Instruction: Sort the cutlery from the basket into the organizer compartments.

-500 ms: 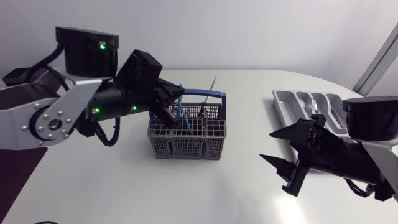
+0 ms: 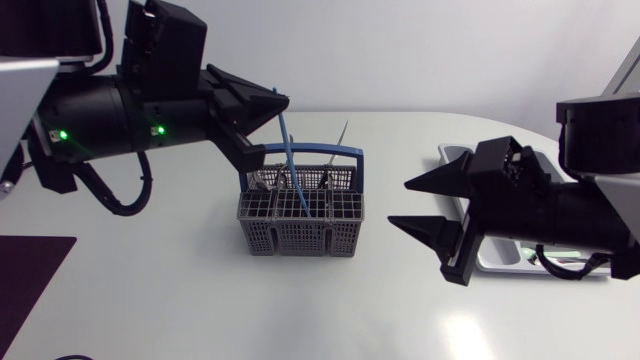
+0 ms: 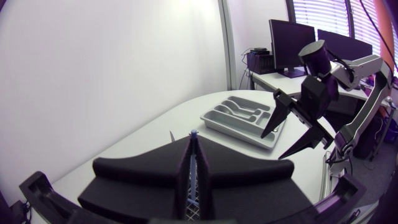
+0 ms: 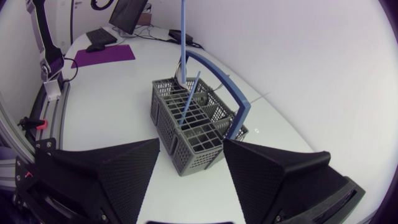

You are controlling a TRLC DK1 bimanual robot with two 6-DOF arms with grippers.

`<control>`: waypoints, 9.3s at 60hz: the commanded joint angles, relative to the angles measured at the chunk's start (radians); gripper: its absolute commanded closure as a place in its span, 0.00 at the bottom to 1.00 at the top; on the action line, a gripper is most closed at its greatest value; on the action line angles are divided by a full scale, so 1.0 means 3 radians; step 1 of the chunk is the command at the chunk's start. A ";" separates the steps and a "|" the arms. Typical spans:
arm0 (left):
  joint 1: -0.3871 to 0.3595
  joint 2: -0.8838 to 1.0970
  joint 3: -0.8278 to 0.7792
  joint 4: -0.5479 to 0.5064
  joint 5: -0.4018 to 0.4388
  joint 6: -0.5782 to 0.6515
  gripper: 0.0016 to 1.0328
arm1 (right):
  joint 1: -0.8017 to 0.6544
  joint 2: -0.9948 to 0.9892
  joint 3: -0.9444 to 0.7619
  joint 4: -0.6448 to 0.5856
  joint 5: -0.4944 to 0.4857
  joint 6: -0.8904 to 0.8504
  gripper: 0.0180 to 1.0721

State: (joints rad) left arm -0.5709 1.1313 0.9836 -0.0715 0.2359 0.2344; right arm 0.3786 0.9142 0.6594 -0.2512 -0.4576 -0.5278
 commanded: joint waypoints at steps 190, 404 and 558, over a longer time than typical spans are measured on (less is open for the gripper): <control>0.0988 0.0350 -0.0211 -0.0350 0.1300 0.0062 0.08 | -0.2346 0.2613 0.1218 -0.0717 -0.0172 0.0210 0.94; 0.0896 0.0483 -0.1223 0.0116 0.1177 0.1397 0.06 | 0.1305 0.2051 0.0681 0.1686 0.1571 0.0895 0.95; 0.0839 0.0233 -0.1126 -0.0237 0.1131 0.1392 0.06 | -0.1840 0.3436 0.2281 -0.1208 0.0743 0.0645 0.86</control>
State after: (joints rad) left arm -0.3279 1.2160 0.6422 -0.1341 0.5743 0.6548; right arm -0.1787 1.9011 1.3159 -0.6273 -0.2390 -0.3626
